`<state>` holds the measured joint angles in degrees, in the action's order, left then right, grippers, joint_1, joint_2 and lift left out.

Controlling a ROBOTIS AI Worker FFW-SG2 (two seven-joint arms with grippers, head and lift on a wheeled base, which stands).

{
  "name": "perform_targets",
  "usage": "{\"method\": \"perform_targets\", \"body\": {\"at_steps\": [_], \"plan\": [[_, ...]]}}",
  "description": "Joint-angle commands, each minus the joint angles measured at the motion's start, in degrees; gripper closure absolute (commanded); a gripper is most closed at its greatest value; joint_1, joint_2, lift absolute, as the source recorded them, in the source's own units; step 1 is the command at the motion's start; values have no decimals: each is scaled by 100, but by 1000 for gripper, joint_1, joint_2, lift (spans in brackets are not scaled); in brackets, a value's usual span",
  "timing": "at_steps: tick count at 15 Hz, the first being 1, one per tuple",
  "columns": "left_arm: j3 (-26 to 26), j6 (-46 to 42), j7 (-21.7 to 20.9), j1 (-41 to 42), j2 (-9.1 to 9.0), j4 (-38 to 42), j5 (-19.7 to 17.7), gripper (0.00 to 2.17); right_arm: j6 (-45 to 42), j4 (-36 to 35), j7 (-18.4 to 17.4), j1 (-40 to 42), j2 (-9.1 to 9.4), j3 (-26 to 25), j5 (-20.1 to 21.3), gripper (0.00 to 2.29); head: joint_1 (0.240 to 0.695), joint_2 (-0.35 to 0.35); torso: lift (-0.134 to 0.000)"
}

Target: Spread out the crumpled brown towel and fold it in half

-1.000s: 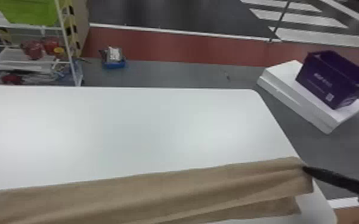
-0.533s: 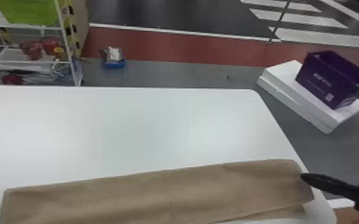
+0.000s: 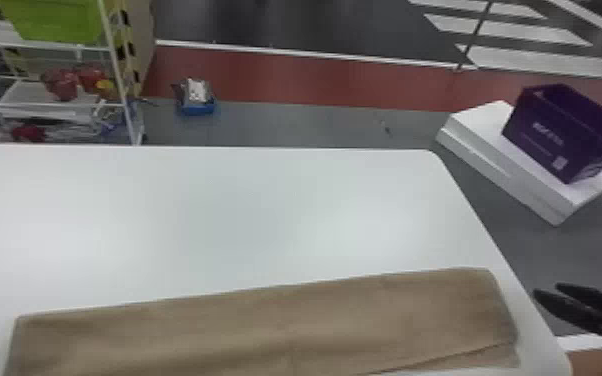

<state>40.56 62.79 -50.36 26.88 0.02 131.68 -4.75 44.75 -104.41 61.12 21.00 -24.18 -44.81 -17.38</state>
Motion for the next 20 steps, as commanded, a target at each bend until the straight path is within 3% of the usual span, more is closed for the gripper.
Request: {"method": "perform_targets", "body": {"at_steps": [1,6,10,14,15,17,18,20], "plan": [[-92,-7,0,36,-17,7,18,22,-242,-62,-74,9,98,-10,-2,46,695,-193,-123],[-330,-7,-9,177,-17,-20,27,29,-717,-27,-215,53,194,43,42,56,695,-216,-123],[-461,257,-211,300,-17,24,-52,306,-840,17,-285,53,194,104,121,60,695,-253,-123],[-497,239,-316,484,-17,235,-272,1659,-857,52,-285,53,194,148,148,70,695,-294,-123],[-532,239,-316,537,-17,305,-290,1794,-857,61,-285,53,203,157,148,73,695,-299,-123],[-602,222,-422,572,-17,376,-281,1851,-875,69,-285,62,203,166,156,73,695,-312,-123],[-646,257,-404,581,-17,385,-281,2054,-910,96,-285,62,203,166,156,73,695,-318,-123],[-760,309,-395,616,-17,393,-263,2054,-945,131,-285,62,203,166,156,73,695,-331,-123]]}}
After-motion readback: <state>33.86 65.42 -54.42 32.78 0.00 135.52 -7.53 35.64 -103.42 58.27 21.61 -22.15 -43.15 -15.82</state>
